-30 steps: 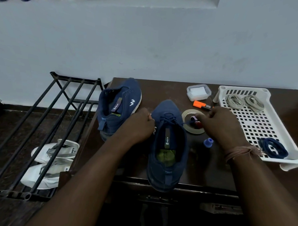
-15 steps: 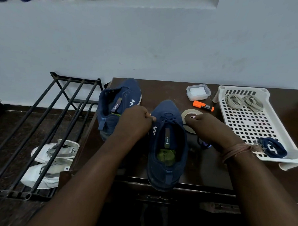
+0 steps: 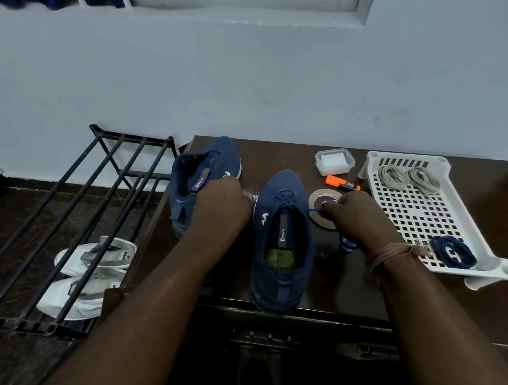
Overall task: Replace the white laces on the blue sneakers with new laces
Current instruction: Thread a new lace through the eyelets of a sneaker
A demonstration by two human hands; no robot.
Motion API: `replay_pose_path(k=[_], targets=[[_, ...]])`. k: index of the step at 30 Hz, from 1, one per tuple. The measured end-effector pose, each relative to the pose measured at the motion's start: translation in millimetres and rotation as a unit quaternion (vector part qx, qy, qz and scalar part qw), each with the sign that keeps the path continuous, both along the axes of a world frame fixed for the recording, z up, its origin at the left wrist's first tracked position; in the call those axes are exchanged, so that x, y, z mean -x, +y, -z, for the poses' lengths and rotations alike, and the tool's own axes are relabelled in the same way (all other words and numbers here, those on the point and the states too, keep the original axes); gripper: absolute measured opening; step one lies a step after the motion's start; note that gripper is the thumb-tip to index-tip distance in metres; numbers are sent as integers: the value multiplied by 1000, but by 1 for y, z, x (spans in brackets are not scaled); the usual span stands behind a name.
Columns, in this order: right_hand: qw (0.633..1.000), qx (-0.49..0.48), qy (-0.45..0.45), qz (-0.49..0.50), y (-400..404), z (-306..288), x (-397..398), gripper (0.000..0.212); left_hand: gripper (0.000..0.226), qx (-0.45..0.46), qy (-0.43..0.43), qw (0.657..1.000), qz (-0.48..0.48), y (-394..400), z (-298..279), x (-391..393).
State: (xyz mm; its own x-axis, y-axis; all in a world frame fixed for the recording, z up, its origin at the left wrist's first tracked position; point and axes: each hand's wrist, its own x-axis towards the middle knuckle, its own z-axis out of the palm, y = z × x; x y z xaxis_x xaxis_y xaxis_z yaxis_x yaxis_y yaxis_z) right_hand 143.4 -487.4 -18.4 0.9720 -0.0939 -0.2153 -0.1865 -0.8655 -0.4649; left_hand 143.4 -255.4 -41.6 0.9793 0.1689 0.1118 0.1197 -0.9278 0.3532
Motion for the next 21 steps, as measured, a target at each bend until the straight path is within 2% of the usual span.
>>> replay_pose_path(k=[3, 6, 8, 12, 15, 17, 19, 21], targets=[[996, -88, -12, -12, -2, -8, 0, 37, 21, -3, -23, 999, 41, -3, -5, 2], [990, -132, -23, -37, 1, -23, 6, 44, 27, -4, -107, 992, 70, -9, -11, 10], [988, -137, -32, -66, 5, -27, 9, 52, 23, 58, -121, 987, 85, -18, -20, 19], [979, -94, -115, -138, 17, -30, 17, 28, 25, 234, 46, 969, 61, -37, -37, 37], [968, -10, -95, -230, 35, -26, 27, 23, 20, 415, 185, 890, -25, -42, -41, 43], [953, 106, -76, -274, 46, -19, 32, 30, 15, 445, 254, 857, -50, -42, -45, 47], [933, 200, -95, -285, 53, -11, 36, 38, 13, 437, 271, 857, -40, -41, -47, 49], [929, 226, -121, -266, 55, -3, 35, 36, 13, 464, 272, 842, -42, -41, -51, 54]])
